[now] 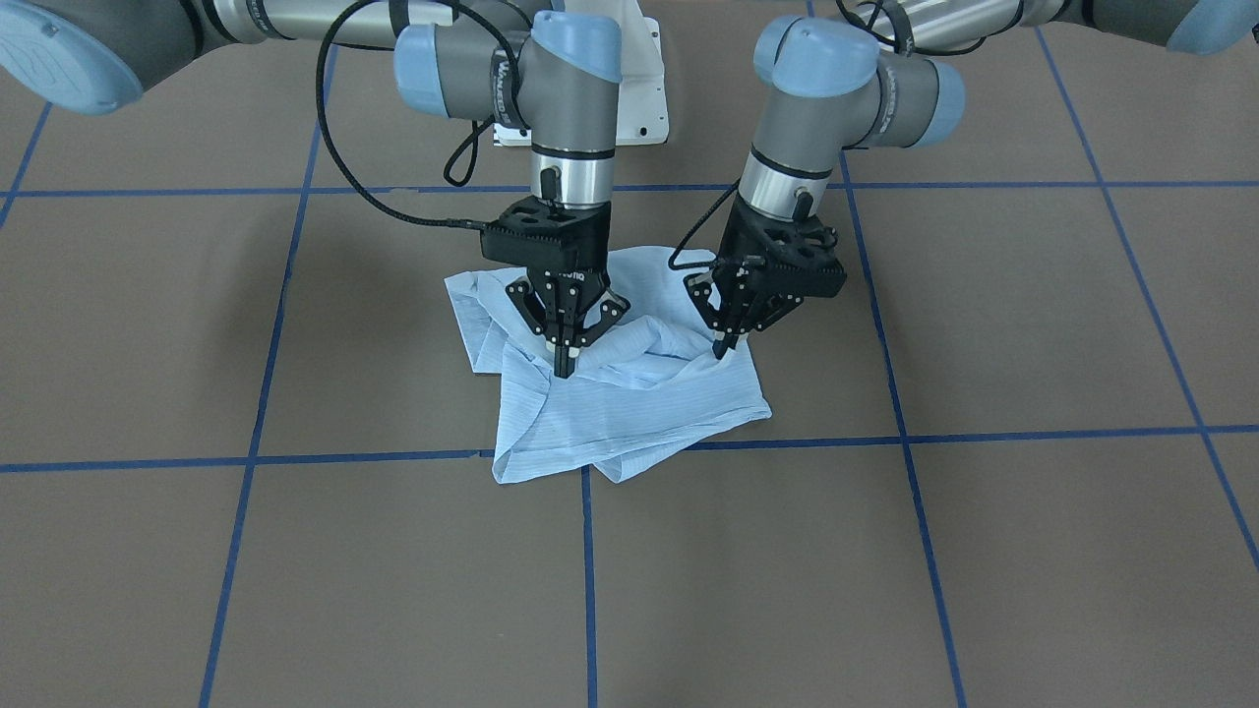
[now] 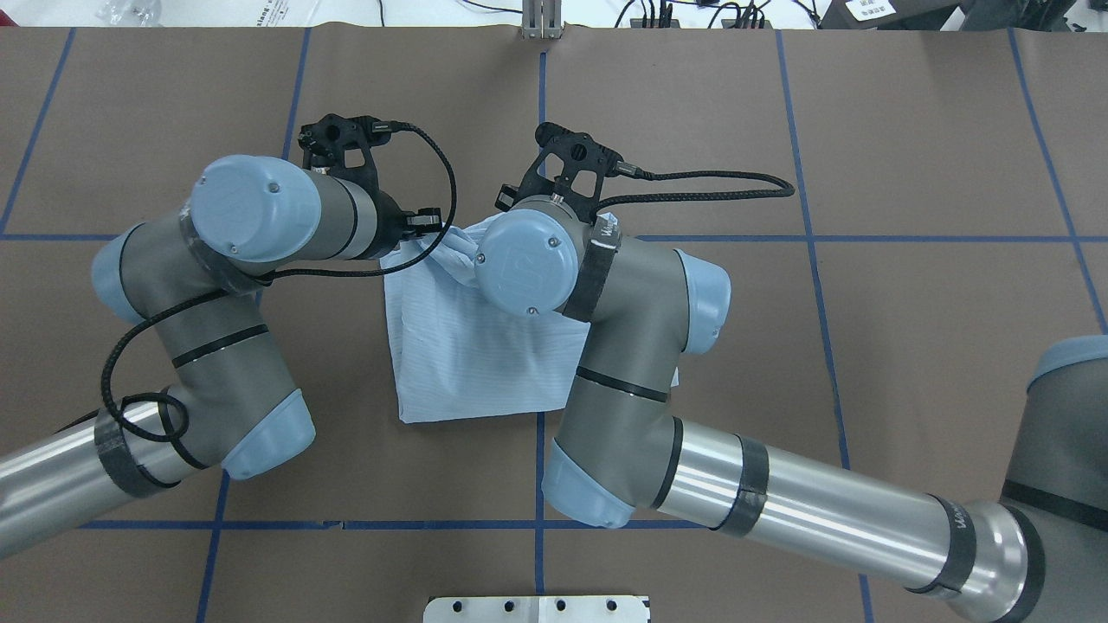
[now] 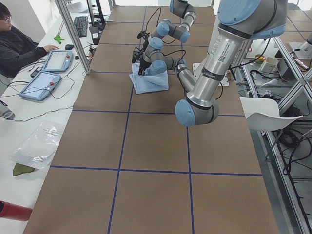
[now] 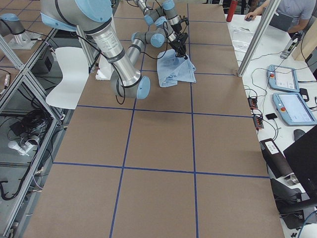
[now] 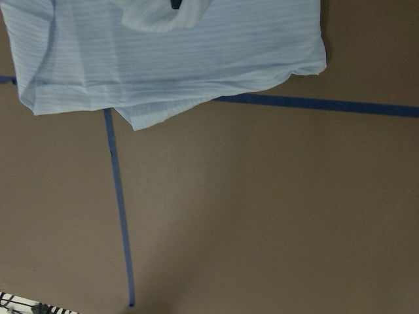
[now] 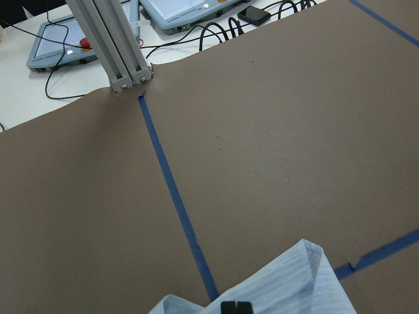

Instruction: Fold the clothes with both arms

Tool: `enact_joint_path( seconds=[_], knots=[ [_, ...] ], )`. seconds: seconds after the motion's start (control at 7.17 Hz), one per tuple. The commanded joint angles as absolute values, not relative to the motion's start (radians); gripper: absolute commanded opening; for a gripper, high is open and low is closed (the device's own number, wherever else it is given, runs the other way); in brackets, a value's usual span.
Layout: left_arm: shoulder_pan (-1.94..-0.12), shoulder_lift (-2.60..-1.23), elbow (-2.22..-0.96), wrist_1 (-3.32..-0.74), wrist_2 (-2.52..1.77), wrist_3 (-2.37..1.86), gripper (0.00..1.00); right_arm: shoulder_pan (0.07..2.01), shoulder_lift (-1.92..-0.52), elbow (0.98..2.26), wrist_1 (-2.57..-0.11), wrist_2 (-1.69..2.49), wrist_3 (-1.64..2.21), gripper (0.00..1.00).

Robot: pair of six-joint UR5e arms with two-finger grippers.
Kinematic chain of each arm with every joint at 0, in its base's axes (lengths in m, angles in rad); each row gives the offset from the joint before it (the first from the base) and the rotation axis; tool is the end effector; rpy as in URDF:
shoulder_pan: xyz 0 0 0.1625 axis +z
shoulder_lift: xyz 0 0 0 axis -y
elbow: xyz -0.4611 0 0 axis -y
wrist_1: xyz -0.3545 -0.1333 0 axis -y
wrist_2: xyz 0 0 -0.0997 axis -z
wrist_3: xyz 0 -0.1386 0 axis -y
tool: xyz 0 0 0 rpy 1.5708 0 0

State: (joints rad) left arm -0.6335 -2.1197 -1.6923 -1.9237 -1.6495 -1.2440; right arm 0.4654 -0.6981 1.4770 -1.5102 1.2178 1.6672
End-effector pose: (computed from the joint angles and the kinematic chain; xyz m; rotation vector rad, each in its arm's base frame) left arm 0.4822 -0.5061 0.3224 0.4099 0.9427 -0.2390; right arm -0.6058 -0.5070 0.2225 0.4881 -0.7705 0.6712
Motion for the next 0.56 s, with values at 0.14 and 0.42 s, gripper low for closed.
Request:
enact_joint_path(
  seconds=[0.14, 0.42],
  knots=[
    [-0.687, -2.134, -1.521, -2.011, -1.649, -1.093, 0.00, 0.500, -0.661, 1.290, -1.378, 1.236, 1.614, 0.00],
    [-0.722, -2.118, -1.520, -2.097, -1.664, -0.947, 1.00, 0.552, -0.646, 1.296, -1.371, 1.372, 1.497, 1.00]
  ],
)
